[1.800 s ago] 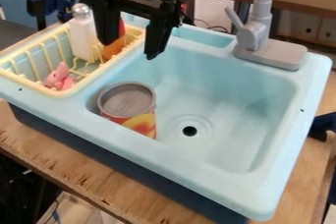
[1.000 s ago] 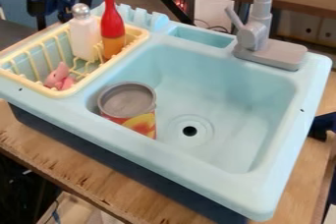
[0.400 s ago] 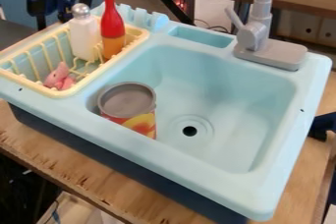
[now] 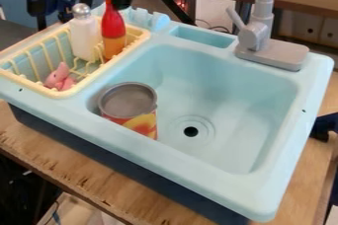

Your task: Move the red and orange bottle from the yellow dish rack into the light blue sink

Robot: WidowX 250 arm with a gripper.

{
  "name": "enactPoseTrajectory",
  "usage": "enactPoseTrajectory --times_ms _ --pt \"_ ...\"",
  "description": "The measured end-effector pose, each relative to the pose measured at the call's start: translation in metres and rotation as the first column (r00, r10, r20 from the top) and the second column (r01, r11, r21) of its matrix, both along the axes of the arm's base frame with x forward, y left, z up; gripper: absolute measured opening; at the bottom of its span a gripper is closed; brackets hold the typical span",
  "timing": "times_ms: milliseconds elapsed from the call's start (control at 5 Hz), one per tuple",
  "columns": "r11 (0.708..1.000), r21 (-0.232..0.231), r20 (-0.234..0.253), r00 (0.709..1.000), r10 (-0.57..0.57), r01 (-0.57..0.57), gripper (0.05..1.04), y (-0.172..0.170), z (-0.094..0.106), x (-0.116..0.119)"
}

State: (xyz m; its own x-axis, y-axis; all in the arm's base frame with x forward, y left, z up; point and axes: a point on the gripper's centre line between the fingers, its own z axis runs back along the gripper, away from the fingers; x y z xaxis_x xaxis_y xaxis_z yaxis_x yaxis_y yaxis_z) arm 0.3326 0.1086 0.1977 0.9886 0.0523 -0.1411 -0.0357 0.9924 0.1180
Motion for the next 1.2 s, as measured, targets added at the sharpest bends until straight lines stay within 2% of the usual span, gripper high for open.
enactPoseTrajectory --times_ms 200,400,800,1000,1200 --pt "1.000 -0.021 0.015 1.000 -0.002 0.002 1.001 -0.002 -0.007 0.007" --pt "0.999 -0.053 -0.006 1.000 0.004 -0.004 0.961 -0.004 -0.019 0.013" --pt "0.997 -0.083 -0.018 1.000 -0.005 0.003 0.390 -0.004 -0.014 0.010" --pt "0.992 -0.123 -0.015 0.999 0.037 -0.039 0.348 0.007 -0.009 0.005" --pt "0.989 -0.136 -0.022 0.998 0.060 -0.062 0.348 0.008 -0.001 -0.001"
